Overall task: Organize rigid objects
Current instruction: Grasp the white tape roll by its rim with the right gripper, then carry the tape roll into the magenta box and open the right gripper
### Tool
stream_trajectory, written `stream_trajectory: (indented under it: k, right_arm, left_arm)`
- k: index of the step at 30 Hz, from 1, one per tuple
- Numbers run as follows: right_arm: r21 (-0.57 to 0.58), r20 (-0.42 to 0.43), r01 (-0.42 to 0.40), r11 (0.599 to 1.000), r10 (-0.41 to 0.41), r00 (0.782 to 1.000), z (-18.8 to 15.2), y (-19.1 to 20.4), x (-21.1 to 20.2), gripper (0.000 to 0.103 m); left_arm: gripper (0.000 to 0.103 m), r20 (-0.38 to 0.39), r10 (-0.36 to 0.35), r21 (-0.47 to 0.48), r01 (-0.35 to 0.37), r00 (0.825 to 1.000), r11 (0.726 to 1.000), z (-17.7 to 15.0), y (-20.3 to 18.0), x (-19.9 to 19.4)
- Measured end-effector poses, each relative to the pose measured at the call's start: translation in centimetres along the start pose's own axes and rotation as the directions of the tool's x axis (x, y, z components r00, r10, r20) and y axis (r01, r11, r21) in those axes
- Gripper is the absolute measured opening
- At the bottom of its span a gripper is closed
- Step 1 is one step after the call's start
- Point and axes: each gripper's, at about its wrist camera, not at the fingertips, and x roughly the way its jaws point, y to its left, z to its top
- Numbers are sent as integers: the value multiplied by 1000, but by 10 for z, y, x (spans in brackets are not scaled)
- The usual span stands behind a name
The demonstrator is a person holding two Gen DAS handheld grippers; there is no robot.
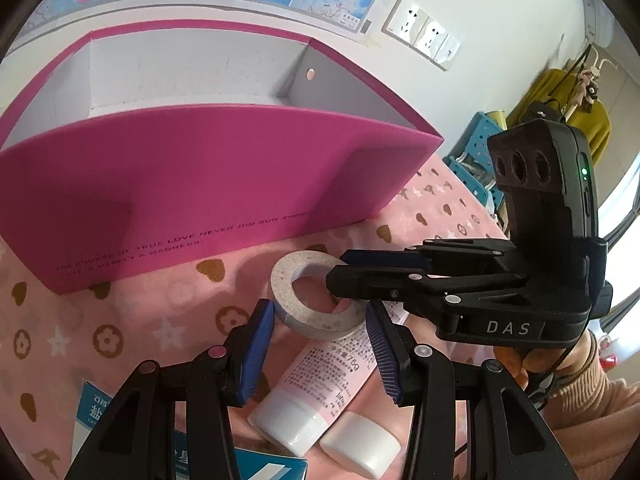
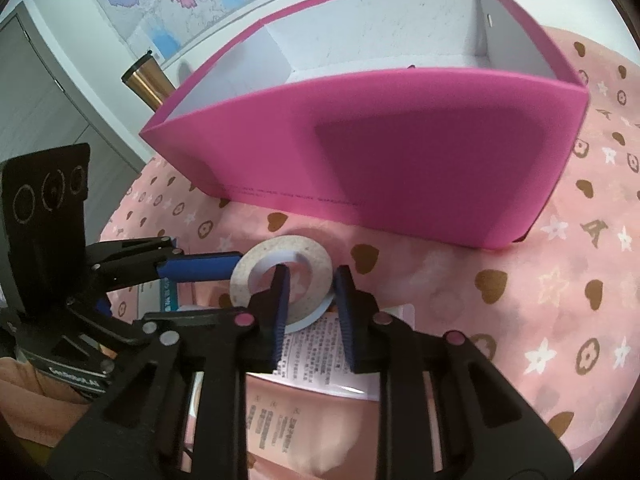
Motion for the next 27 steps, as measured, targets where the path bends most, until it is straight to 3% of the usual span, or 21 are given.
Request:
stream_trajectory:
  k: [11, 27]
  right_arm:
    - [-3, 71, 27, 1000, -27, 997, -5, 7, -19, 25]
    - [-71, 210, 49, 996, -33, 977, 11, 27, -77, 25]
  left_arm:
    - [47, 23, -2, 25, 1, 1000, 1000, 4, -12, -6]
    - [47, 136, 10, 91, -23, 991, 996, 30, -41, -40]
